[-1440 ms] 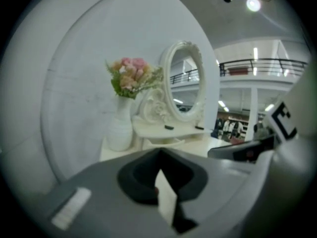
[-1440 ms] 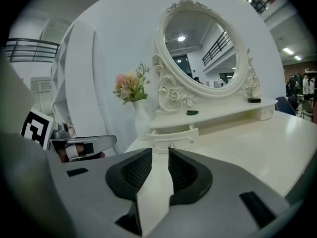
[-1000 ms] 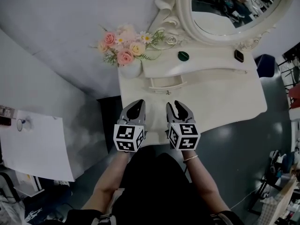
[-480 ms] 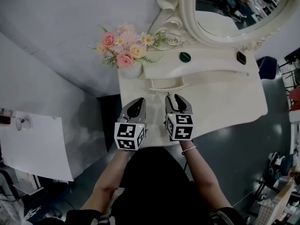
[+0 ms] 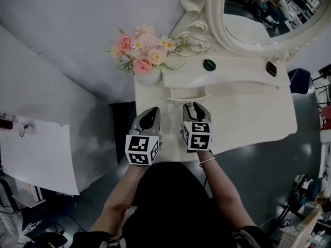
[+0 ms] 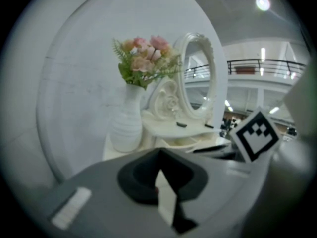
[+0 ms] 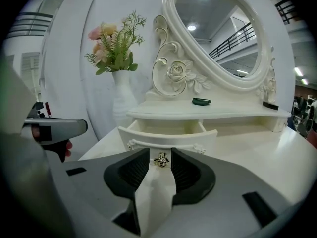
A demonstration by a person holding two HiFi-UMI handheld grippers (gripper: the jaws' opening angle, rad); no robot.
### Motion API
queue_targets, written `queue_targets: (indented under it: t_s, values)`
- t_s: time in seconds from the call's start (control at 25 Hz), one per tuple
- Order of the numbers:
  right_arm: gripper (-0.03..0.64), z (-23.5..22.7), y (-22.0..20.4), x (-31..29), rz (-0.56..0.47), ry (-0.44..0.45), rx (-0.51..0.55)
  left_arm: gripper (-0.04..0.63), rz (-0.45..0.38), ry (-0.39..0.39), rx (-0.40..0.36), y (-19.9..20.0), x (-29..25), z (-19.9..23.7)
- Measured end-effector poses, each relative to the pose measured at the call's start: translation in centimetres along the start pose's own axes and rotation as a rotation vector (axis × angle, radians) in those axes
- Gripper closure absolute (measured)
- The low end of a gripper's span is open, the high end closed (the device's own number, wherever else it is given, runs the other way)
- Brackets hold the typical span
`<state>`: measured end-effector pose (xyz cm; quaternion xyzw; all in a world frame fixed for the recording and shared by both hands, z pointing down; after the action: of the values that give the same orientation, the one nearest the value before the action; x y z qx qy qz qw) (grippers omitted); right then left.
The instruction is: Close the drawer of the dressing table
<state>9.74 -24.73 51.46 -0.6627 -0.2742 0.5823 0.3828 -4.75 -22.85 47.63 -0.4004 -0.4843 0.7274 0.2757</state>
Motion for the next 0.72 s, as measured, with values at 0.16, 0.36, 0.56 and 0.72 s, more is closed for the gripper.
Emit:
queue_targets:
  t_s: [0.16,0.36,0.56,0.72]
  values:
    - [0.506,0.0,0.1,-0.2,0.003,0.002,0.002,0.589,0.000,0.013,0.004,-0.1,0.0,0.2]
    - [0.506,0.2,0.4,-0.8,0.009,0.019,0.015,0.588,0.000,0.023,0.009,-0.1,0.2,0.1]
    - [0.506,0.3,0.8,-1.4,0.014,0.021,0.014,0.588,-0.002,0.031,0.011,-0.2,0.4,0.2]
    - [0.506,0.1,1.1,-1.9,0.017,0.022,0.019,0.588,-0.002,0.040,0.014,-0.3,0.6,0.3]
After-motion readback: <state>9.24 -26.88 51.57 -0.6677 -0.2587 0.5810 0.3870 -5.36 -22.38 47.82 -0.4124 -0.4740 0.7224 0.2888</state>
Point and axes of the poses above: the fingertips, and each gripper's own axes: x backward along the fingers, z to its left, y out of its top, the point moved 3 cm from there along x, backward along the fingers, and after that the axes turned 1 degree about -y, right-handed, at the moved point
